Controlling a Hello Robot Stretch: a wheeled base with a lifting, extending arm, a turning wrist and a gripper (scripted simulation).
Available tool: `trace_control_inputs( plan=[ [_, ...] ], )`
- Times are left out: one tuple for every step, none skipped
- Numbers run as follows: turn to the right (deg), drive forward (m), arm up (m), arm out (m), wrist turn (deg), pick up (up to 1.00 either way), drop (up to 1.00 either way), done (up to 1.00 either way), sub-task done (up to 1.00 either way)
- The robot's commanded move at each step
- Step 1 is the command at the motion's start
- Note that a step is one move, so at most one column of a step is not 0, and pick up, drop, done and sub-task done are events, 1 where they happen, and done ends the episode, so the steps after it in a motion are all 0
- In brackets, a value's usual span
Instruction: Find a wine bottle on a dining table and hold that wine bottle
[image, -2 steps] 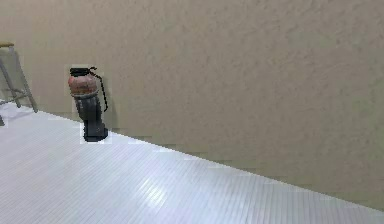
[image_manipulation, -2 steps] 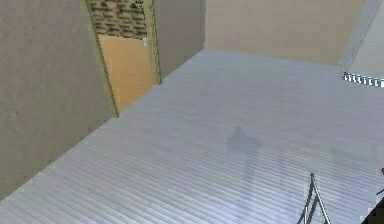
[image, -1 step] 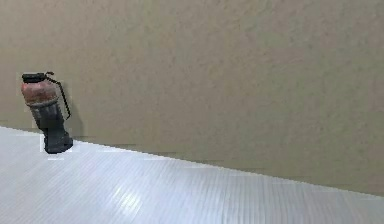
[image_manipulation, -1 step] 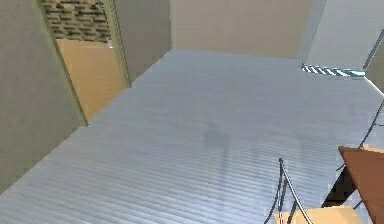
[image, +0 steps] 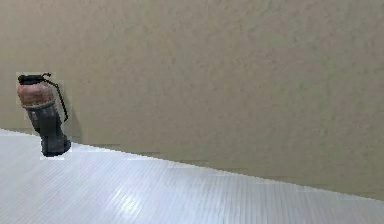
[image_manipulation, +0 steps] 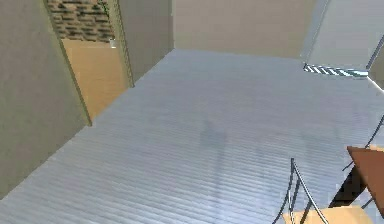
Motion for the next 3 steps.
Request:
trace_control_inputs(
  plan=[
    [-45.0,0.0,0.0,0.0,0.0,0.0,0.0,0.0,0.0],
    [-6.0,0.0,0.0,0.0,0.0,0.0,0.0,0.0,0.0],
    [0.0,0.05,0.0,0.0,0.0,0.0,0.0,0.0,0.0]
  ],
)
